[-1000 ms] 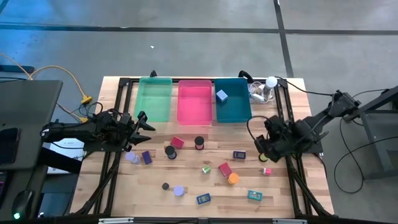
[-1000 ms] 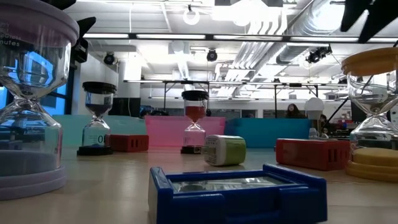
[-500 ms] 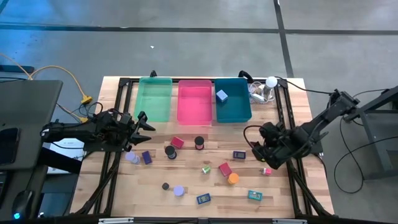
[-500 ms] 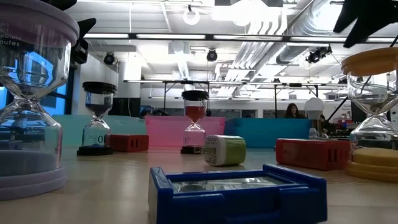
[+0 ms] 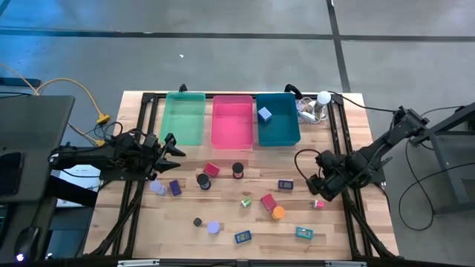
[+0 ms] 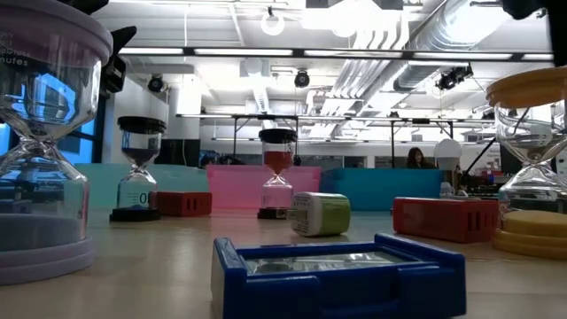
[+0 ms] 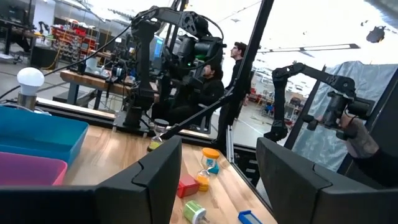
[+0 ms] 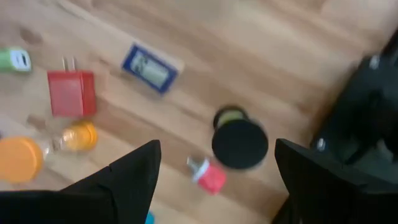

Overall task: Pick & Place Office items
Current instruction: Put the green hourglass into the green bin

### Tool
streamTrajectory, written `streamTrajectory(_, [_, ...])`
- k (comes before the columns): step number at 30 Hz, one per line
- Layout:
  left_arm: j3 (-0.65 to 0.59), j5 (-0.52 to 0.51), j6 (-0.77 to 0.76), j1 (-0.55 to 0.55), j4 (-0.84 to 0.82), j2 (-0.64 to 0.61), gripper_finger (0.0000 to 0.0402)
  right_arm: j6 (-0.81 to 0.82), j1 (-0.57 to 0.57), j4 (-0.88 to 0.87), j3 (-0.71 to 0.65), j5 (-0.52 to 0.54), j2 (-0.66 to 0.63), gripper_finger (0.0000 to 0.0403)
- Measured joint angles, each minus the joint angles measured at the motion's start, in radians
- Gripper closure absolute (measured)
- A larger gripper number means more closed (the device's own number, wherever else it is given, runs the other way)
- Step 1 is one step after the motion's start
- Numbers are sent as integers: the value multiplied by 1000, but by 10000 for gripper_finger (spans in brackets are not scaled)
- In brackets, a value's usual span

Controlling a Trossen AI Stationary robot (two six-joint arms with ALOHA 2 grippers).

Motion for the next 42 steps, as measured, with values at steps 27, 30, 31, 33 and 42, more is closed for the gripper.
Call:
streamTrajectory(27, [0, 2, -23, 0, -8, 0, 199, 350, 161, -96, 1, 29, 278, 122])
streamTrajectory(30, [0, 4, -25, 0, -8, 0, 199, 358, 161, -88, 1, 51, 294, 130])
streamTrajectory(31, [0, 4, -27, 0, -8, 0, 199, 361, 161, -81, 1, 59, 296, 132])
streamTrajectory(33, [0, 5, -30, -1, -8, 0, 199, 365, 161, -68, 1, 53, 305, 135])
streamTrajectory(42, [0, 6, -30, -15, -8, 0, 199, 365, 158, -65, 1, 32, 346, 137])
